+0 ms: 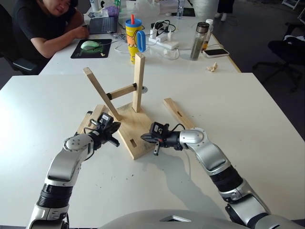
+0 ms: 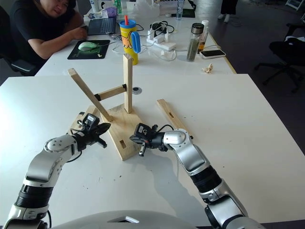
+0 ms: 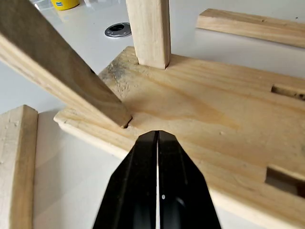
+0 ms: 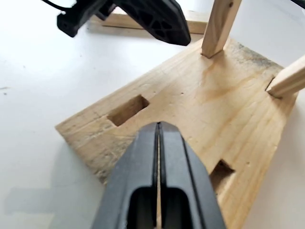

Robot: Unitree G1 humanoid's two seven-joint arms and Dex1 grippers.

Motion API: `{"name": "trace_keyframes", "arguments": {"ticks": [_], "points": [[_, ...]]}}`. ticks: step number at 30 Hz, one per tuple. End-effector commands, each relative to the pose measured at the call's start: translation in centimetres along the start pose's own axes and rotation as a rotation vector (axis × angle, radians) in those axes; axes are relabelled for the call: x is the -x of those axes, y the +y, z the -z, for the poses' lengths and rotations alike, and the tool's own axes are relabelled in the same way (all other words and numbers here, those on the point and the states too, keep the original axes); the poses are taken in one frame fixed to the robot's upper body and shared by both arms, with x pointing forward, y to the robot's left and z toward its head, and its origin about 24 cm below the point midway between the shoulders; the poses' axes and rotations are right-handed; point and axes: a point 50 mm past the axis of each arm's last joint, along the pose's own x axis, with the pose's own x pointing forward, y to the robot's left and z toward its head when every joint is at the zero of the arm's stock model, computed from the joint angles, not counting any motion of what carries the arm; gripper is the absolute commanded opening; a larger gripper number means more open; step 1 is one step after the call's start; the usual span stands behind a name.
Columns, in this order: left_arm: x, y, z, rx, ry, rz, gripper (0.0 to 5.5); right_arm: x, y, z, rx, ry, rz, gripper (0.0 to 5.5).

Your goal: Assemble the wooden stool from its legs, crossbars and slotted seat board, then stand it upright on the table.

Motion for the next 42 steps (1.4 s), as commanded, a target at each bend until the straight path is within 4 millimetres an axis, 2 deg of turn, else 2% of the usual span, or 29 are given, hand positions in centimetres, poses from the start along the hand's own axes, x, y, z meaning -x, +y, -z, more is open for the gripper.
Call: {"name": "trace_keyframes", "arguments": {"ticks": [1,4,8,12,18,24,29,34,38,42], "points": [[0.9,1.6,0.7,-0.054,0.064,-0.089,0.02,-0.3,0.7,1.8,0.018,0.068,-0.013,0.00],[1.8,2.2,-0.9,-0.037,0.016,-0.096,0.02,-0.5,0.8,2.8,0.024,0.106,-0.010,0.00],[1.8,1.9,-0.5,-0.098,0.097,-0.036,0.02,-0.8,0.9,3.4,0.015,0.114,0.004,0.00],[0.2,0.5,1.3,-0.126,0.183,-0.001,0.02,-1.0,0.8,2.9,0.016,0.094,-0.006,0.00],[-1.7,0.5,2.2,-0.159,0.210,-0.036,0.02,-1.1,1.5,3.0,0.012,0.120,-0.072,0.00],[-4.2,0.5,0.7,-0.175,0.136,-0.025,0.02,-1.3,2.0,3.2,0.014,0.136,-0.098,0.00],[-6.2,-0.5,-0.4,-0.183,0.092,0.016,0.02,-1.7,1.1,3.2,0.029,0.151,-0.018,0.00],[-7.1,-1.0,-0.8,-0.185,0.073,0.032,0.02,-1.6,0.6,3.6,0.029,0.174,0.031,0.00],[-6.9,-0.8,-1.5,-0.158,0.031,0.007,0.02,-1.5,0.6,3.2,0.044,0.152,0.042,0.00],[-4.5,1.0,-2.8,-0.079,-0.091,-0.124,0.02,-0.9,-0.3,1.9,0.091,0.074,0.104,0.00]]}}
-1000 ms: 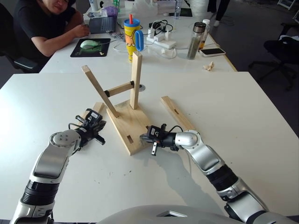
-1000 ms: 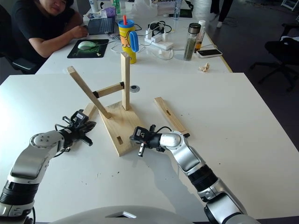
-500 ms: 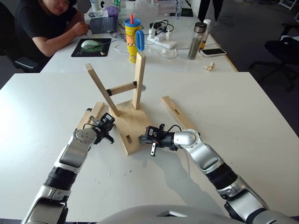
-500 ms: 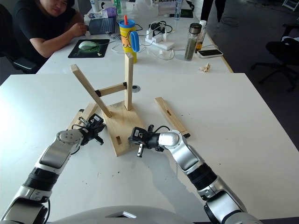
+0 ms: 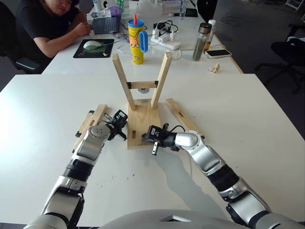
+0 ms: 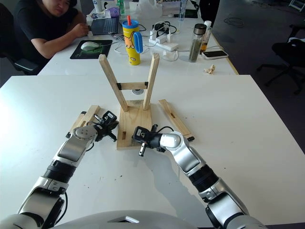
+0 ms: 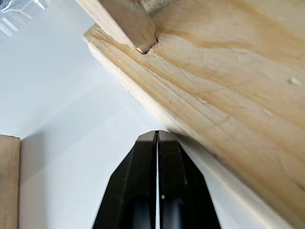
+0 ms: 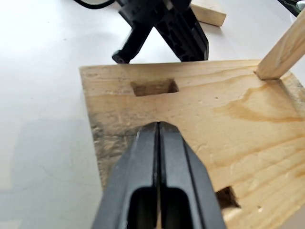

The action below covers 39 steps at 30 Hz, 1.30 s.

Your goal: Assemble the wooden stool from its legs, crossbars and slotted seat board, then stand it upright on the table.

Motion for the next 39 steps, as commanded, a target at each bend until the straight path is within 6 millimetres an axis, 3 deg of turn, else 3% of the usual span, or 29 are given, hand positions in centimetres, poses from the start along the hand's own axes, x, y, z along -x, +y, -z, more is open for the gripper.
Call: {"name": "trace_keyframes", "arguments": {"ticks": [1,5,7,12,19,20,28,39], "points": [[2.5,1.8,-1.8,0.076,-0.154,-0.138,0.02,0.8,-0.6,0.4,0.011,-0.007,0.068,0.00],[5.9,4.0,-3.9,0.188,-0.367,-0.328,0.28,2.4,-3.0,-3.0,0.010,-0.227,0.258,0.00],[7.7,5.4,-3.5,0.221,-0.377,-0.426,0.55,3.3,-3.8,-4.1,-0.043,-0.315,0.315,0.19],[10.3,9.0,-0.5,0.290,-0.282,-0.479,1.31,3.9,-3.8,-3.2,-0.278,-0.369,0.354,0.88],[10.5,12.8,2.8,0.280,-0.095,-0.371,2.34,3.2,-3.3,-2.6,-0.376,-0.340,0.338,1.97],[10.4,13.0,3.4,0.274,-0.055,-0.344,2.53,3.1,-3.2,-2.6,-0.379,-0.335,0.331,2.17],[10.1,12.2,7.8,0.278,0.167,-0.140,2.53,2.6,-2.7,-2.8,-0.387,-0.324,0.283,2.17],[9.3,10.7,7.9,0.290,0.186,-0.016,2.53,2.1,-2.4,-2.0,-0.408,-0.292,0.268,2.17]]}}
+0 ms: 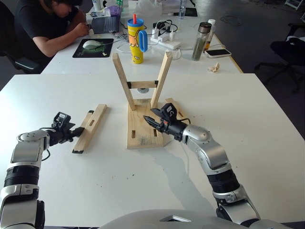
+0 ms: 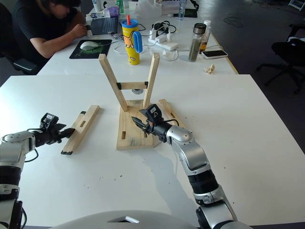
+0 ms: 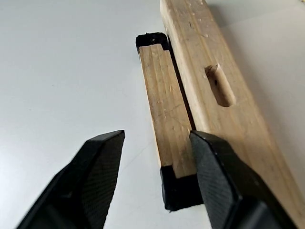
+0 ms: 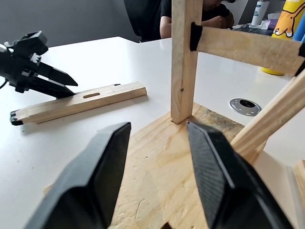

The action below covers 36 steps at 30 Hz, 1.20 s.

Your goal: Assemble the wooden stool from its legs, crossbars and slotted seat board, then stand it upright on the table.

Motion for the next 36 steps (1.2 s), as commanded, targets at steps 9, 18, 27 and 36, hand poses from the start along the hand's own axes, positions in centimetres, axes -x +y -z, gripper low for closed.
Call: {"name": "trace_keyframes", "arguments": {"ticks": [9,18,27,36], "points": [[-0.8,-0.9,1.5,0.099,0.063,0.026,2.53,-0.4,0.4,0.7,-0.010,0.033,-0.006,2.17],[-1.3,-1.8,3.7,0.199,0.115,0.065,1.34,-0.5,-0.4,0.1,-0.015,0.019,0.023,2.20],[0.2,-0.8,-1.9,-0.013,-0.301,-0.162,1.31,-0.2,-1.0,-0.7,-0.319,-0.100,0.029,2.20],[2.3,-10.3,-2.6,-0.133,-0.546,0.095,1.31,0.3,0.0,-1.8,-0.873,-0.235,-0.116,2.20]]}}
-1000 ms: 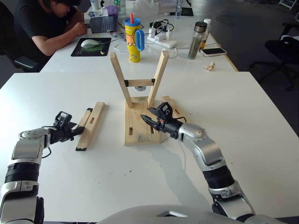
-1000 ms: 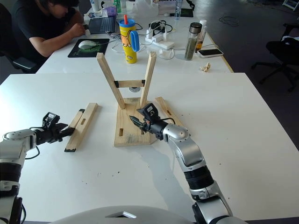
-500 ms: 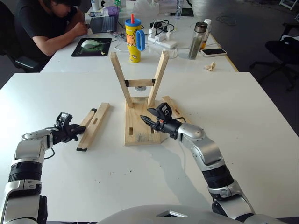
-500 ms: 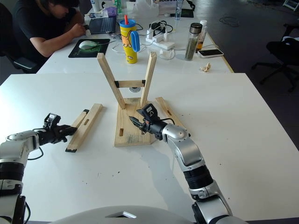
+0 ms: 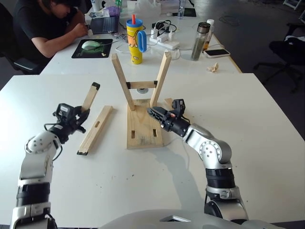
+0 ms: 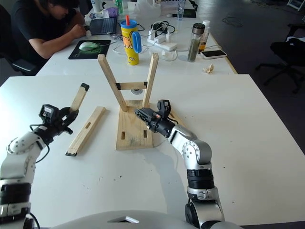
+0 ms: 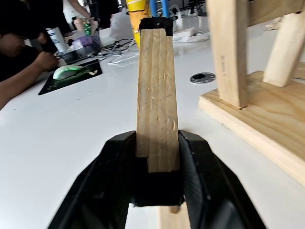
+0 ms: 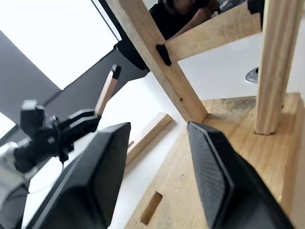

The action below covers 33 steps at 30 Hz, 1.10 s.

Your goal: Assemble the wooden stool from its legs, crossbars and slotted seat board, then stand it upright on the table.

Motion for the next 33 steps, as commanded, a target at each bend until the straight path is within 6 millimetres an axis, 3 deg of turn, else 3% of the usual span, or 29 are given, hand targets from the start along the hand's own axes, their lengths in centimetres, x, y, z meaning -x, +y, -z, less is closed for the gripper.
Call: {"name": "trace_keyframes", "arguments": {"ticks": [1,8,17,23,33], "points": [[0.3,-4.4,-0.7,0.011,-0.072,0.174,1.31,-0.3,1.6,-0.3,-0.129,-0.026,-0.068,2.20],[-1.0,-8.9,-0.8,0.147,-0.142,0.285,1.31,-0.7,1.8,-0.5,-0.237,-0.037,-0.084,2.20],[-1.2,-11.3,-1.2,0.201,-0.169,0.323,1.31,-1.0,1.7,-0.7,-0.289,-0.030,-0.072,2.20],[-1.2,-11.8,-1.0,0.171,-0.160,0.337,1.31,-1.2,1.4,-1.0,-0.300,-0.047,-0.054,2.20],[-1.0,-11.9,-0.6,0.120,-0.159,0.289,1.31,-1.4,1.8,-1.6,-0.295,-0.063,-0.056,0.52]]}}
